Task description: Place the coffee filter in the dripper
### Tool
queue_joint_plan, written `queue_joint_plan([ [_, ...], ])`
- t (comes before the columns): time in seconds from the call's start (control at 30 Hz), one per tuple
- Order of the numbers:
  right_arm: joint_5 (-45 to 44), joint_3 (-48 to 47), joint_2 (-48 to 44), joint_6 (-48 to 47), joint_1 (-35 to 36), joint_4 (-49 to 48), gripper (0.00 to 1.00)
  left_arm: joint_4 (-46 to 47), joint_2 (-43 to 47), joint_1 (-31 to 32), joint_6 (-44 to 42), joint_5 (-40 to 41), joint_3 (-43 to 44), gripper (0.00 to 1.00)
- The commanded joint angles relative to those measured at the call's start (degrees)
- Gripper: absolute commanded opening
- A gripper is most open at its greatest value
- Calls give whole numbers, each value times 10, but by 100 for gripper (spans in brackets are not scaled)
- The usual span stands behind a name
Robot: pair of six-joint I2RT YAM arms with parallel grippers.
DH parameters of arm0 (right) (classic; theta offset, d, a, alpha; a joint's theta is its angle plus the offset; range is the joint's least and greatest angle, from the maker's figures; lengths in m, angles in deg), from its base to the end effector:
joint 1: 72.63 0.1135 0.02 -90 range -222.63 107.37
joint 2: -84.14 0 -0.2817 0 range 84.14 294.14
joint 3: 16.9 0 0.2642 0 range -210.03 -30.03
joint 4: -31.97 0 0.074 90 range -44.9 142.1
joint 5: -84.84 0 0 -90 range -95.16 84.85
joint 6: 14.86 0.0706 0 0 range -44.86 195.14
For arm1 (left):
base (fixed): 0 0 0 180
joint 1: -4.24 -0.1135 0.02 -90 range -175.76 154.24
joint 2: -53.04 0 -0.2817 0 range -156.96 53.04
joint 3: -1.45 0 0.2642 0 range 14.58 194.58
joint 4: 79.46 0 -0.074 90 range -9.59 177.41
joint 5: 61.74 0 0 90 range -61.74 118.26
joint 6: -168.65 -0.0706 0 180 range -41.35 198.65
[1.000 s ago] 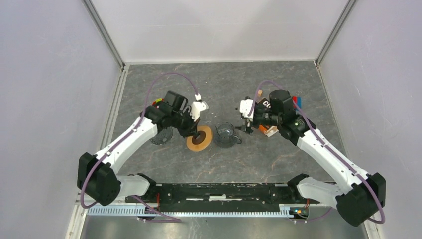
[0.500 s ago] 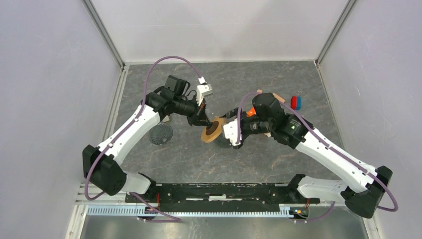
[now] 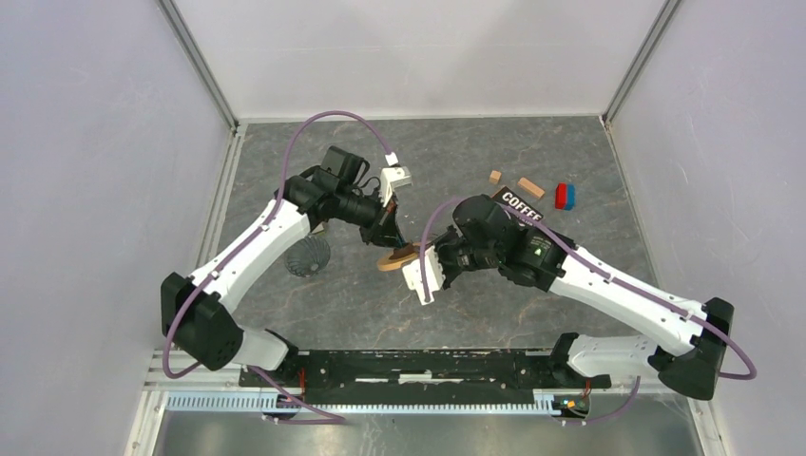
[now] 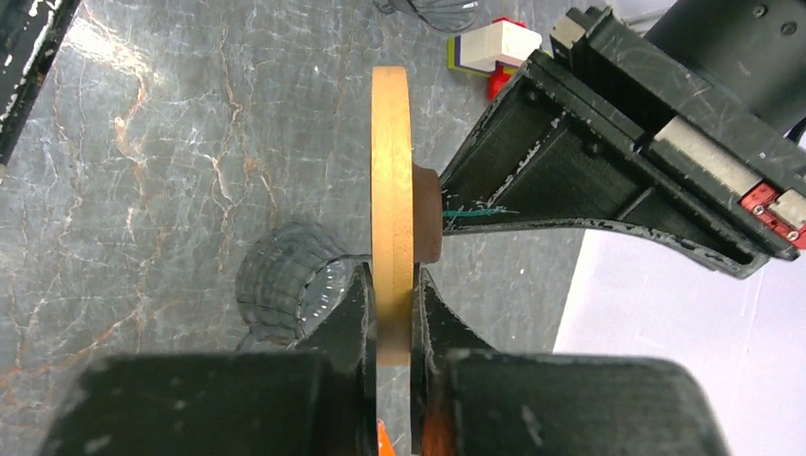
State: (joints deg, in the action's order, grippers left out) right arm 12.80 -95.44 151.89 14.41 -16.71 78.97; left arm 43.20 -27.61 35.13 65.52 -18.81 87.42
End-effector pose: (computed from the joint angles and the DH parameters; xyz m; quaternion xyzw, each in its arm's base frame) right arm 0.1427 0.2497 0.3403 -0.7868 0.4025 0.1203 0.4523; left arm 0.2416 -0.2048 0.3197 0.4454 0.7550 -0.4191 0.2365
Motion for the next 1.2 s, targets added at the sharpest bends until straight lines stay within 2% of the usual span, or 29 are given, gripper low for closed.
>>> queue_joint_plan([
  [0.0, -15, 0, -4, 5, 3, -15, 0, -16, -1, 1, -21, -17, 28, 2],
  [0.07, -16, 11, -9, 29, 2, -28, 0, -30, 0, 1, -44, -6, 39, 4],
  [0.1, -12, 18, -12, 46, -6, -36, 0, -35, 3, -4, -58, 3, 45, 15],
  [0.2, 49, 34, -21, 109, -61, -59, 0, -29, 19, -33, -85, 32, 66, 55],
  [0.27, 102, 34, -21, 151, -111, -62, 0, -9, 32, -66, -82, 49, 75, 71],
  [0.43, 258, 62, -2, 295, -222, -90, 0, 61, 94, -116, -63, 49, 44, 92],
  [0.53, 345, 97, 18, 384, -265, -130, 0, 116, 126, -115, -31, 6, -19, 96],
  [0.63, 445, 144, 29, 516, -311, -236, 0, 204, 138, -115, 24, -25, -85, 97],
  [0.67, 480, 166, 31, 575, -325, -292, 0, 226, 137, -114, 40, -34, -104, 97],
  [0.73, 522, 230, 35, 747, -350, -471, 0, 279, 132, -114, 83, -43, -131, 96],
  [0.8, 531, 293, 41, 919, -365, -673, 0, 311, 123, -108, 119, -48, -147, 95],
  [0.83, 531, 308, 47, 961, -372, -729, 0, 318, 117, -99, 125, -44, -150, 94],
  [1.0, 515, 285, 79, 979, -387, -692, 0, 351, 83, -63, 168, -5, -151, 84],
  [1.17, 514, 294, 105, 1050, -396, -760, 0, 335, 40, -53, 191, 6, -127, 78],
])
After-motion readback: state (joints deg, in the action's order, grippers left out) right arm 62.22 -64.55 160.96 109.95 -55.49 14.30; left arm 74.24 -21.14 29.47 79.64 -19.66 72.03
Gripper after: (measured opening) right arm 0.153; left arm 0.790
